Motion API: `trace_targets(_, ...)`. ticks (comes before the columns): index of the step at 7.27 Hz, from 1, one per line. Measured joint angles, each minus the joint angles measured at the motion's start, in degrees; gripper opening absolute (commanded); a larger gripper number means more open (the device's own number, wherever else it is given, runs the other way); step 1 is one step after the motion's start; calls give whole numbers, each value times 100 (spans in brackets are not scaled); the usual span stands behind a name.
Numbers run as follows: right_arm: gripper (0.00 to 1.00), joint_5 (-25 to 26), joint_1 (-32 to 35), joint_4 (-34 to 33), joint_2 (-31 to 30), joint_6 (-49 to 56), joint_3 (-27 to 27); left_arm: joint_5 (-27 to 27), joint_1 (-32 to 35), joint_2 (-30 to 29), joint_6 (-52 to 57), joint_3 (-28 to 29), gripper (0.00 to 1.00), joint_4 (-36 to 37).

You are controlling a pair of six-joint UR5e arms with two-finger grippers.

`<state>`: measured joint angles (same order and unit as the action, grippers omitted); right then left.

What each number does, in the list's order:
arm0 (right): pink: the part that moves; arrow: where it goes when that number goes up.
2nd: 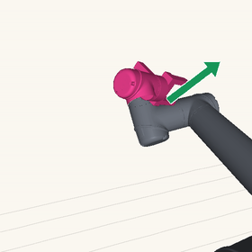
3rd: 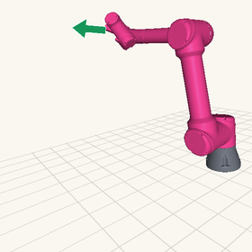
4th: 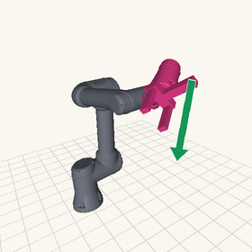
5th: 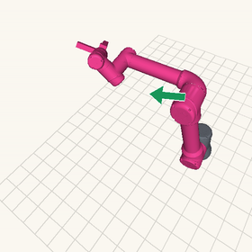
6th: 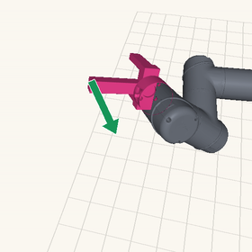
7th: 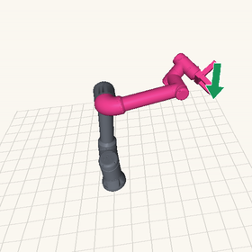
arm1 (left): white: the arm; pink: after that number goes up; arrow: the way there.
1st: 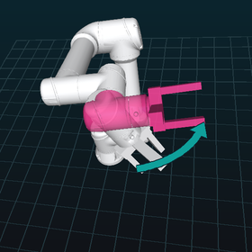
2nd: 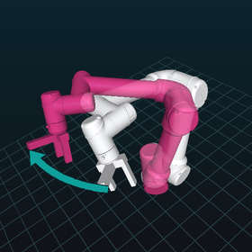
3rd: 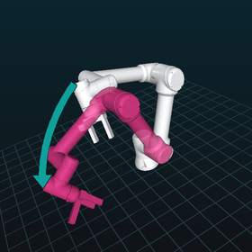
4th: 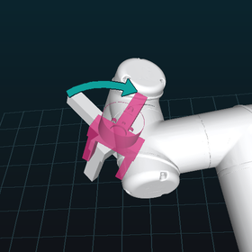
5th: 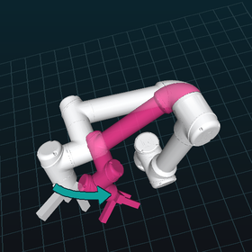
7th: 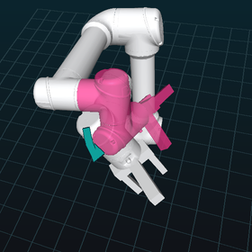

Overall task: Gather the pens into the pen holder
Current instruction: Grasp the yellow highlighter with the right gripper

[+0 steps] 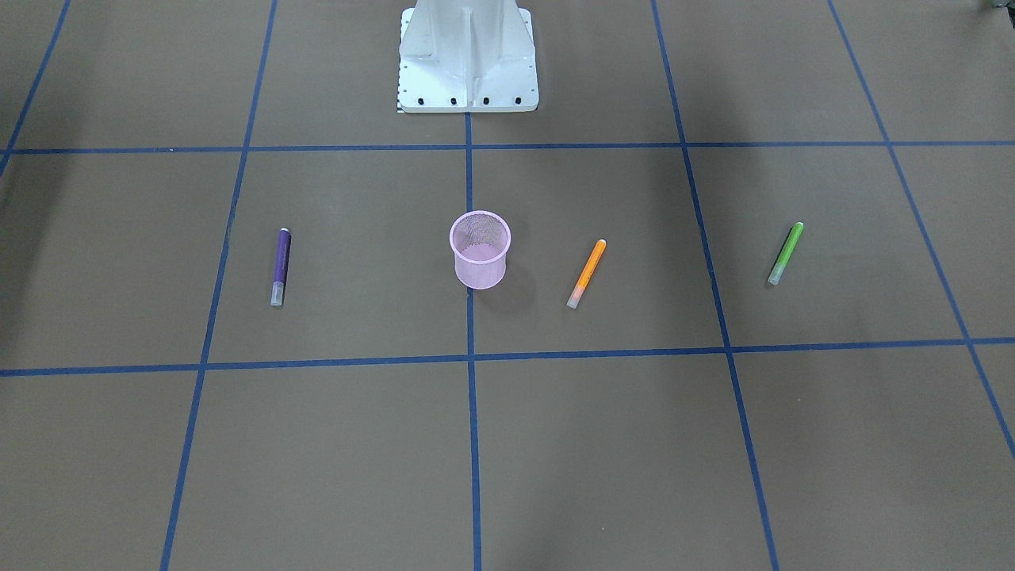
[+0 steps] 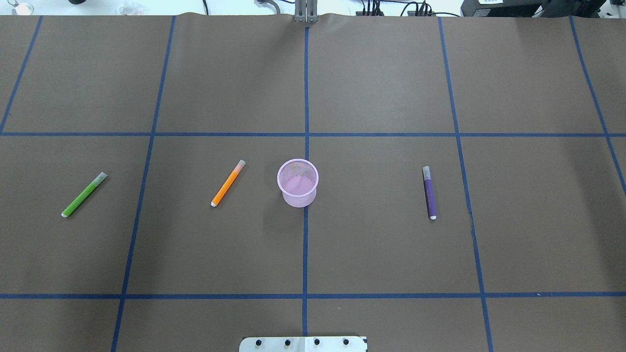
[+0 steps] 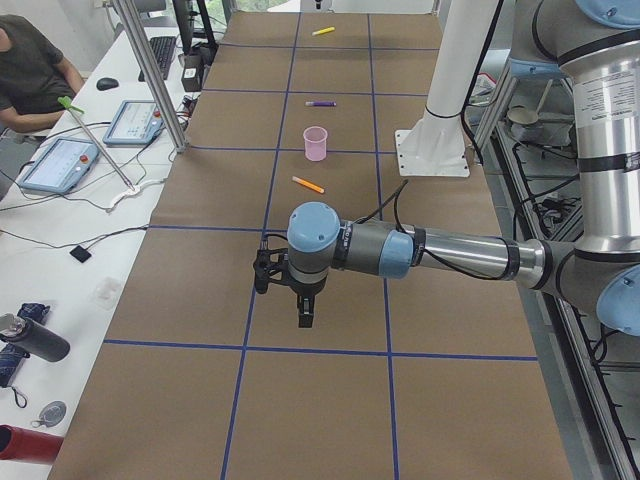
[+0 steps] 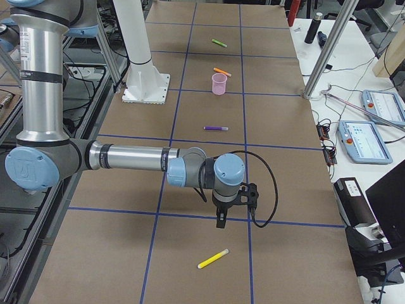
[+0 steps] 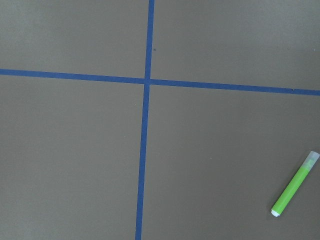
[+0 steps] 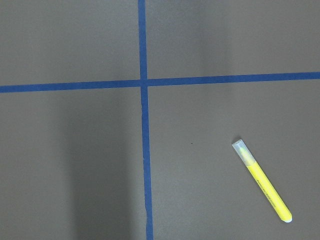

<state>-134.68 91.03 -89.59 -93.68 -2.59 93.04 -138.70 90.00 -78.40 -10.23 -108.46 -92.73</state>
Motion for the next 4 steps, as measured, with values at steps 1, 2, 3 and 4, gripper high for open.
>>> trace_targets(1, 100, 8, -7, 161, -10, -1, -27, -6, 0, 25, 2, -2, 100, -8)
trace_targets(2, 100, 13, -10, 299, -25, 6, -66, -12, -3, 51, 3, -10, 100, -18)
trace_targets(3, 100, 11, -26, 376, -37, 10, -93, -15, -6, 64, 2, -13, 100, -25)
trace_targets(4, 100, -14, -63, 415, -42, 8, -112, -16, -27, 67, -4, -12, 100, -30)
